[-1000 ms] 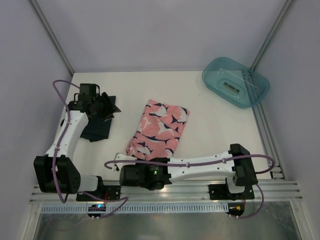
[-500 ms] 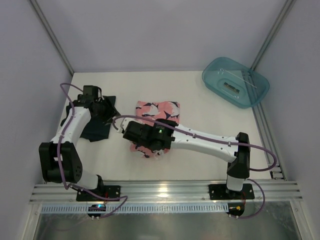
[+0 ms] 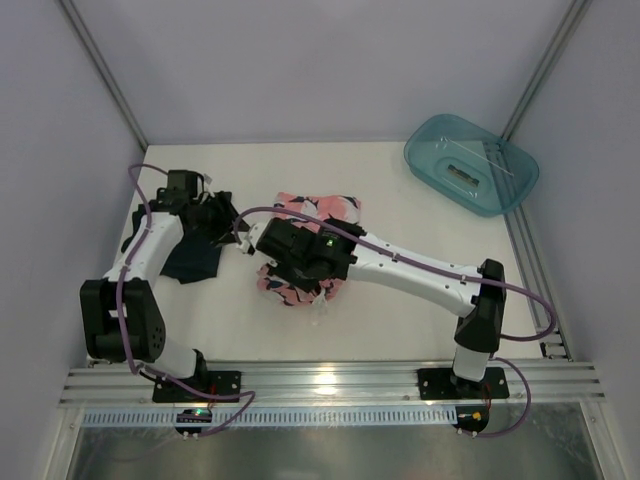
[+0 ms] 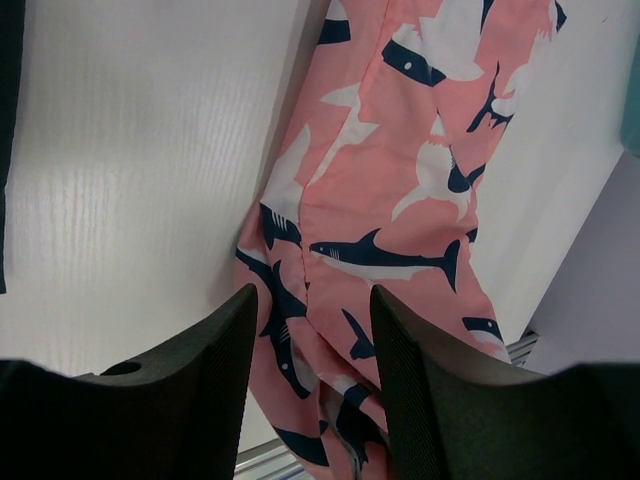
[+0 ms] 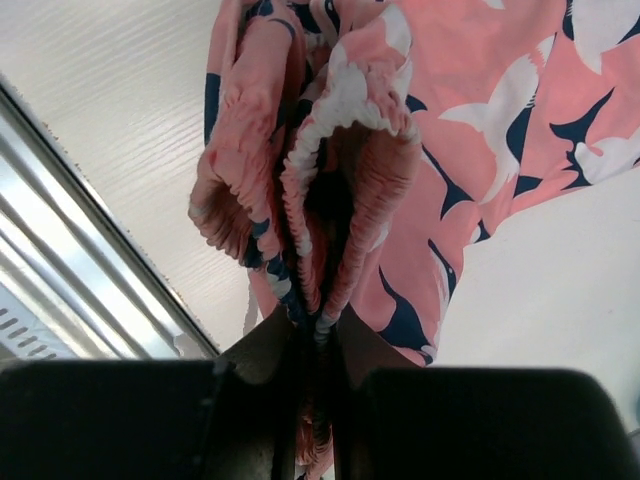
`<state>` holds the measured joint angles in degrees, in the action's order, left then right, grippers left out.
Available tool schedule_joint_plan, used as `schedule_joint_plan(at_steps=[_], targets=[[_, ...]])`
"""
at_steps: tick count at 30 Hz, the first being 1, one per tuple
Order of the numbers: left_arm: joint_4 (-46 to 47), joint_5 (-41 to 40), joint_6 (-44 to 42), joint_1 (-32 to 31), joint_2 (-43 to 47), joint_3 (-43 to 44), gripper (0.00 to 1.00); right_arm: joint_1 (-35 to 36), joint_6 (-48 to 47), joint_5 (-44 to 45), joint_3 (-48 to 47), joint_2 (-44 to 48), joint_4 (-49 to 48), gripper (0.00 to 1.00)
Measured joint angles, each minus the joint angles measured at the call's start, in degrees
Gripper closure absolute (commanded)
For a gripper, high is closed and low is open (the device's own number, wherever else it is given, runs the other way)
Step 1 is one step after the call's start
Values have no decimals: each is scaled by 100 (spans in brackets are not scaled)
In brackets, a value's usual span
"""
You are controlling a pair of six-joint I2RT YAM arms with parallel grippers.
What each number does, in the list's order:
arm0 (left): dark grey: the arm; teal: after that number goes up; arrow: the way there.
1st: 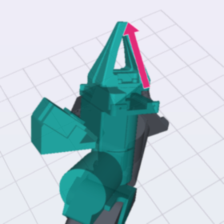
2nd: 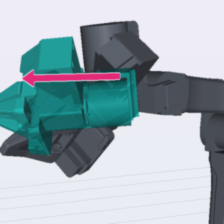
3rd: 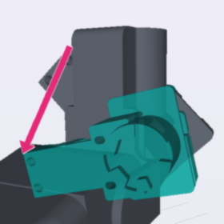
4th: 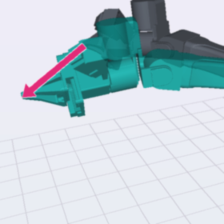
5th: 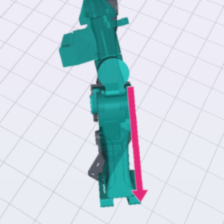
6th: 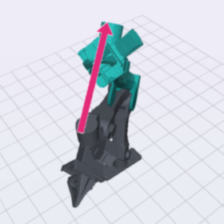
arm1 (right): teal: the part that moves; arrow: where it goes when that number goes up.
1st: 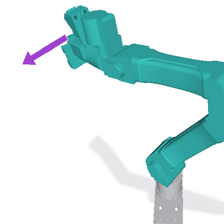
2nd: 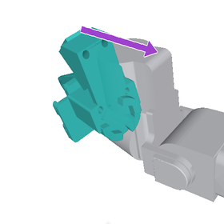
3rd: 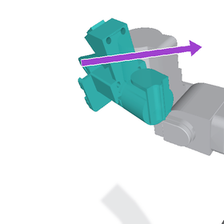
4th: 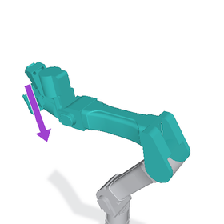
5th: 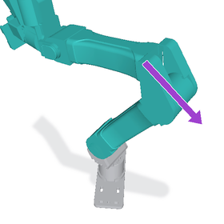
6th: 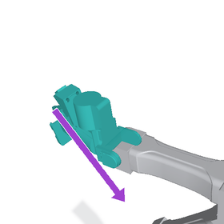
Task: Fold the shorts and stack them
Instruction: Fold the shorts at the center of the board.
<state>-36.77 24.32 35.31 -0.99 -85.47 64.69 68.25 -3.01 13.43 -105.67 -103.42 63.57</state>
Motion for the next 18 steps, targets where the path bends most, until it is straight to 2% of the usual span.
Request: schedule_joint_plan(at_steps=[3,9,14,18], targets=[[17,164,-70,-11,-120,48,51,138,269,-61,103,203,59,96],[153,433,-420,-398,-1099,560,58,855,841,-61,487,975,120,96],[297,533,-649,-1200,-1410,737,59,1231,1239,-22,831,1143,116,96],[505,599,-887,-1937,-2009,1416,60,1296,1423,52,1156,1143,109,96]])
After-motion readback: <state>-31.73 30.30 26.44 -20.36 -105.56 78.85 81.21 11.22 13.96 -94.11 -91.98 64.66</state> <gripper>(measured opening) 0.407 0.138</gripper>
